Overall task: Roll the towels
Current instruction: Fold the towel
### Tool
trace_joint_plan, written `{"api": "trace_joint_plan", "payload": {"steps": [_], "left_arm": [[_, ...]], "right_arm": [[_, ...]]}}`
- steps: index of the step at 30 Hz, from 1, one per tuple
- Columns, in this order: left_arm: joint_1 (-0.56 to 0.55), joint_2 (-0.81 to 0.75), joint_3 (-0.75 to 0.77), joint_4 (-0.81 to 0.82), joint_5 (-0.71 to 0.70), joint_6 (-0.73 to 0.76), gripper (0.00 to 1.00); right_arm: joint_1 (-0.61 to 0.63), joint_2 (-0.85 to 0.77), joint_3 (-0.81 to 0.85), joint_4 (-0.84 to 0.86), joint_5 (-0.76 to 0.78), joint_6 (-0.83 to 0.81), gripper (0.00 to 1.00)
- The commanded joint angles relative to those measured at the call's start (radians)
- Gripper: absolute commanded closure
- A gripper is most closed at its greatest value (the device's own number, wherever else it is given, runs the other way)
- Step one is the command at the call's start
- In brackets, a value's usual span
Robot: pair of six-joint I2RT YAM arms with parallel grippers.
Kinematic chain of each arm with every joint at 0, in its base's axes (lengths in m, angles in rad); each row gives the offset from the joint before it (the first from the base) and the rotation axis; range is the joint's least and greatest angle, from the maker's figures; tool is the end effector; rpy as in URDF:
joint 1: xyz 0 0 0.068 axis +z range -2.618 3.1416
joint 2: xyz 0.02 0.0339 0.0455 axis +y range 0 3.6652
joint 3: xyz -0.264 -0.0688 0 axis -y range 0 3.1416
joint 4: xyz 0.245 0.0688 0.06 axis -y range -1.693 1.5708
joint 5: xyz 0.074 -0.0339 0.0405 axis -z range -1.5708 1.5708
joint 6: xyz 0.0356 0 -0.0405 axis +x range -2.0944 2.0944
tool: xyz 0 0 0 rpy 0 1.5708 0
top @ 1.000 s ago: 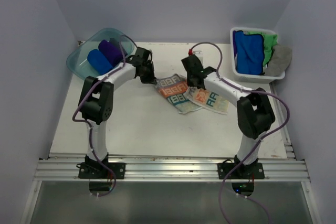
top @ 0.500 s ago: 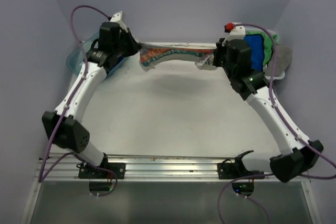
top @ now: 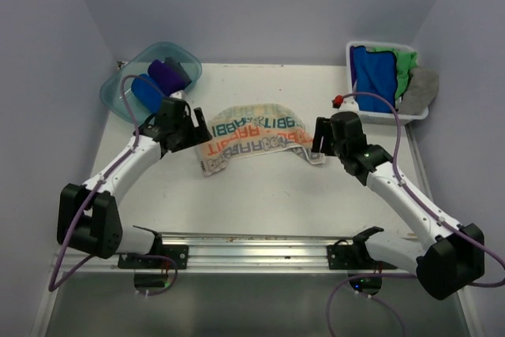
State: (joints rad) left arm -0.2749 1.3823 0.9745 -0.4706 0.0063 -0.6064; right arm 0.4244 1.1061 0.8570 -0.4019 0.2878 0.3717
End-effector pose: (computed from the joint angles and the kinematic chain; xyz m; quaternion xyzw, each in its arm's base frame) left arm 0.2783 -0.0787 0.2464 -0.1541 0.9279 -0.1474 0.3056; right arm 0.2228 0.0896 0.2817 0.0403 0.8882 0.0518 0.4547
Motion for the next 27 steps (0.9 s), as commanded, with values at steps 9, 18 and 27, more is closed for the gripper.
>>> {"api": "trace_joint_plan", "payload": {"steps": [9,18,27], "left_arm": [[0.0,0.009,0.0,0.024,-0.065,-0.093,0.4],[-0.049,-0.034,-0.212,0.033,-0.158,-0.334,0.31],[-0.11,0.11,-0.177,0.089,-0.108,-0.343,0.32]], "right_arm": [[-0.001,0.057,-0.03,-0.032,-0.088,0.121,0.33],[-0.003,0.11,-0.009,-0.025,-0.119,0.125,0.33],[-0.006,0.147,-0.015,-0.04,-0.113,0.157,0.31]]}}
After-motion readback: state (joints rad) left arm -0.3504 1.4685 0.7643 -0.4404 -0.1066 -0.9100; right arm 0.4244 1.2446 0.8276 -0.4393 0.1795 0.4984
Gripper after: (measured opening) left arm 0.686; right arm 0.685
